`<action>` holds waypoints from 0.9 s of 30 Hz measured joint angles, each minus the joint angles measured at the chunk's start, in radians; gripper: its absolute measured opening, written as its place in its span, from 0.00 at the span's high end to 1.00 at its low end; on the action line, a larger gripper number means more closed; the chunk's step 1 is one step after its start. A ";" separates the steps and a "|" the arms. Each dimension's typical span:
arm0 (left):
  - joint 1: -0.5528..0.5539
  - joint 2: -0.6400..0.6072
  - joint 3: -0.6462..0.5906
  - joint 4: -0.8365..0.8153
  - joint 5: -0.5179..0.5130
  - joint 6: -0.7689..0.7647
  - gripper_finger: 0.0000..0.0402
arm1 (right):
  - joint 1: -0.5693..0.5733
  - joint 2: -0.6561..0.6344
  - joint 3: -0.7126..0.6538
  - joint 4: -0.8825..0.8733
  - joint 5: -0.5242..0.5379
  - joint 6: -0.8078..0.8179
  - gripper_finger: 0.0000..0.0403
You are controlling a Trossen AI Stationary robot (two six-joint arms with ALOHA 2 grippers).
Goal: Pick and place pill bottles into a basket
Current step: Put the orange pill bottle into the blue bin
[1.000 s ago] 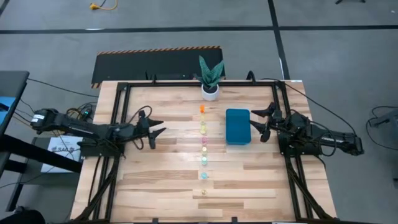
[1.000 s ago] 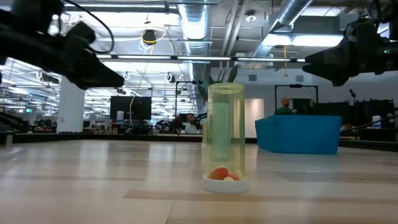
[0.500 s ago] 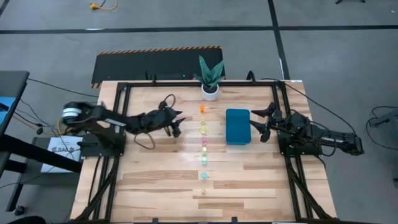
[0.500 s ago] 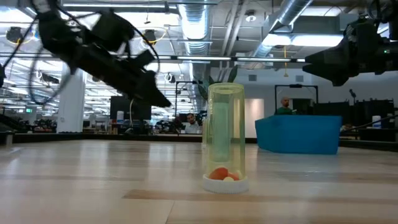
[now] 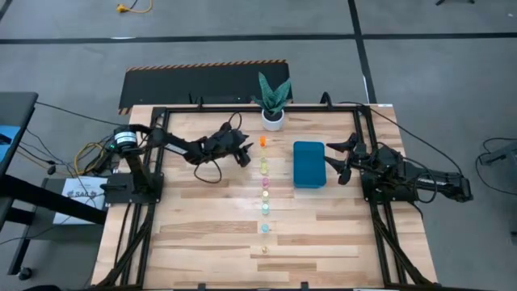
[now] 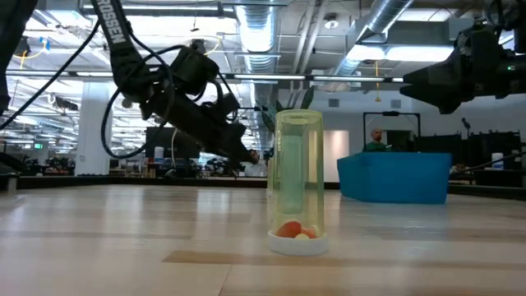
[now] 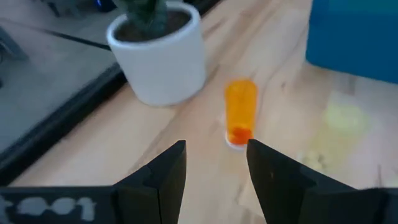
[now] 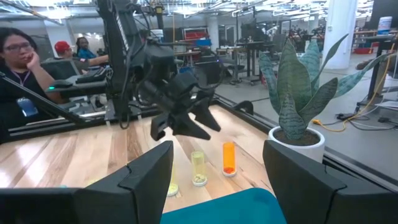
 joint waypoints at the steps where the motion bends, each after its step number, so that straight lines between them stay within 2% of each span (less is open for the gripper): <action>1: 0.004 -0.002 0.004 -0.001 0.014 0.007 0.60 | 0.000 0.000 0.000 0.000 0.000 0.000 0.39; 6: 0.025 -0.004 0.057 -0.090 0.127 0.025 0.60 | 0.000 0.000 0.000 0.000 0.000 0.000 0.39; 12: 0.027 -0.005 0.148 -0.225 0.130 0.105 0.60 | 0.000 0.000 0.000 0.000 0.000 0.000 0.39; 19: 0.044 -0.002 0.227 -0.368 0.130 0.123 0.60 | 0.000 0.000 0.000 0.000 0.000 0.000 0.39; 27: 0.064 -0.002 0.237 -0.387 0.188 0.106 0.60 | 0.000 0.000 0.000 0.000 0.000 0.000 0.39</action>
